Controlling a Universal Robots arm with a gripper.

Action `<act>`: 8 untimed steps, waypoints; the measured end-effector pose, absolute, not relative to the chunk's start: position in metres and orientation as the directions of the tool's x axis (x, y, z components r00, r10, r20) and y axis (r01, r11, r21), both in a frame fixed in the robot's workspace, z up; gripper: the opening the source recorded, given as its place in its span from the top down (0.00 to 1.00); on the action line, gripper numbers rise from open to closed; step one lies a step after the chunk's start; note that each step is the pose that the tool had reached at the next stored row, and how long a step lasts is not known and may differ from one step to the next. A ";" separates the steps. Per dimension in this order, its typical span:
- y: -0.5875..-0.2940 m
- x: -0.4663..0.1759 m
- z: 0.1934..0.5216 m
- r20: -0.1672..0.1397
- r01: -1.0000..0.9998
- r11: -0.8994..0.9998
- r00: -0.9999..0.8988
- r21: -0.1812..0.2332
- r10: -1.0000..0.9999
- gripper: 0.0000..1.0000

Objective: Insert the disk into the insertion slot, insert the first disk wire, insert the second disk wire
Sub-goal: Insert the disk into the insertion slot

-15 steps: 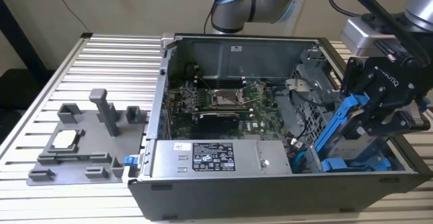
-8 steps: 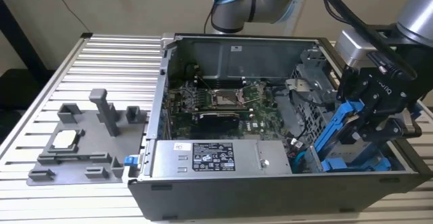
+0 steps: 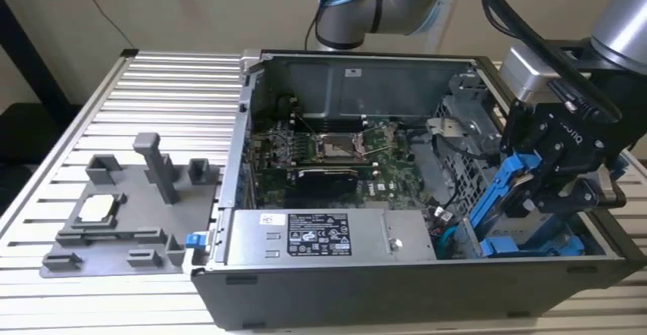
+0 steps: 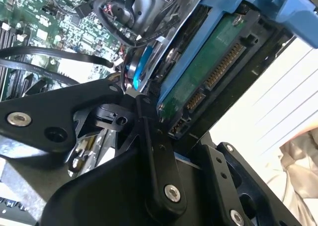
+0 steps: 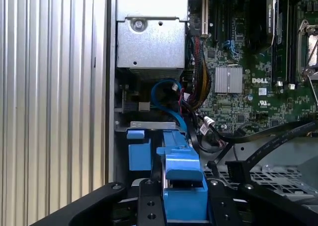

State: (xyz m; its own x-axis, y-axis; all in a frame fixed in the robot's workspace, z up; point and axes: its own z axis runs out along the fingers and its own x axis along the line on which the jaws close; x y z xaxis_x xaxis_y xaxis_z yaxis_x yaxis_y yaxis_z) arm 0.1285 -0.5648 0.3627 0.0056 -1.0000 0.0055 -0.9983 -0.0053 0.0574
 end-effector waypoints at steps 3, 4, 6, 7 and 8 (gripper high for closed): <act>-0.565 0.128 0.363 0.003 -0.998 -0.005 0.005 0.058 -1.000 0.60; -0.565 0.128 0.363 0.003 -0.998 -0.005 0.006 0.058 -1.000 0.60; -0.565 0.129 0.363 0.003 -0.998 -0.005 0.006 0.058 -1.000 0.53; -0.565 0.129 0.363 0.003 -0.998 -0.005 0.006 0.058 -1.000 0.53; -0.565 0.129 0.363 0.003 -0.998 -0.005 0.006 0.058 -1.000 0.53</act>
